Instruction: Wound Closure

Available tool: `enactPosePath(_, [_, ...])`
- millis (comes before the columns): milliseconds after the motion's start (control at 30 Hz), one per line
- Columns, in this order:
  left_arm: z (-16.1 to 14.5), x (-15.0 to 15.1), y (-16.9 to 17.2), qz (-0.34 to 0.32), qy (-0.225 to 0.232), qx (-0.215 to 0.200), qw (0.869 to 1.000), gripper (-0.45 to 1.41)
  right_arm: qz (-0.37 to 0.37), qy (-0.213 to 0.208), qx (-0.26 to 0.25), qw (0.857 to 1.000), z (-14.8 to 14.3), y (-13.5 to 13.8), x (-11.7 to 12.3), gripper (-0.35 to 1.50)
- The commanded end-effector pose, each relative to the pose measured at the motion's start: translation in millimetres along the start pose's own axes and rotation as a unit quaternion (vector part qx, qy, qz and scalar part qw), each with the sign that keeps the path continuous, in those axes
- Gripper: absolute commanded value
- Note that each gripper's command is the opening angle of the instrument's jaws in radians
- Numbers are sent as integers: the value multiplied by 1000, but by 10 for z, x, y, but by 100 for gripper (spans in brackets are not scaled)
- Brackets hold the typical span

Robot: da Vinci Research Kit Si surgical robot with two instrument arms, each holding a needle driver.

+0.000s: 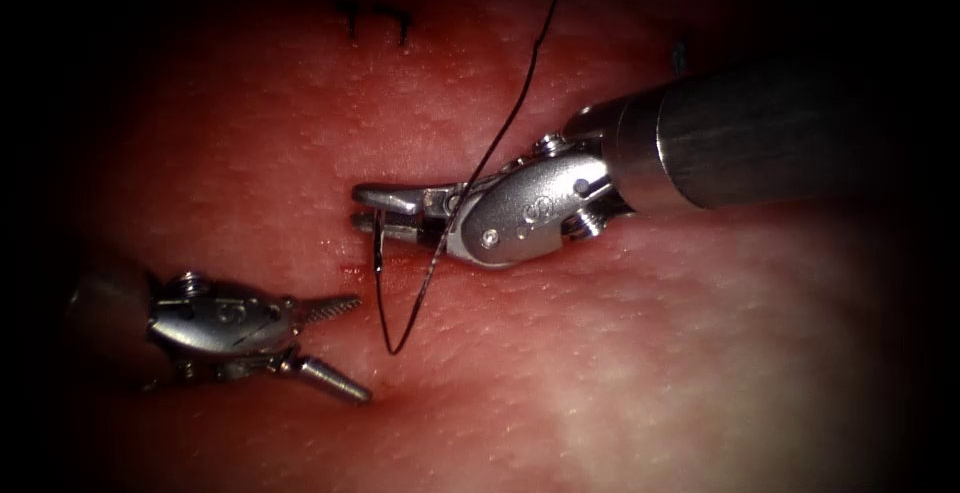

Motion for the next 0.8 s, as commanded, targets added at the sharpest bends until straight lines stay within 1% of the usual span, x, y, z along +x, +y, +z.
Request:
enactPosePath(33, [6,3,-4,-3,0,2,1000,72,-2,1,-1,1000,8,0,-4,-35])
enactPosePath(167, [5,-12,-1,-9,-1,4,1000,72,1,2,-3,1000,6,9,-9,-35])
enactPosePath(333, [14,-15,1,-10,-2,0,1000,72,16,6,-12,1000,3,21,-16,-35])
enactPosePath(600, [32,-8,13,-5,-1,1,1000,72,42,11,-10,999,3,26,-23,-35])
enactPosePath(667, [40,3,15,0,1,6,1000,70,63,14,-7,998,3,28,-26,-35])
enactPosePath(700, [40,3,15,0,1,6,1000,70,63,14,-7,998,3,28,-26,-35])
enactPosePath(800, [46,20,17,-8,5,14,1000,70,89,18,-3,996,4,29,-29,-35])
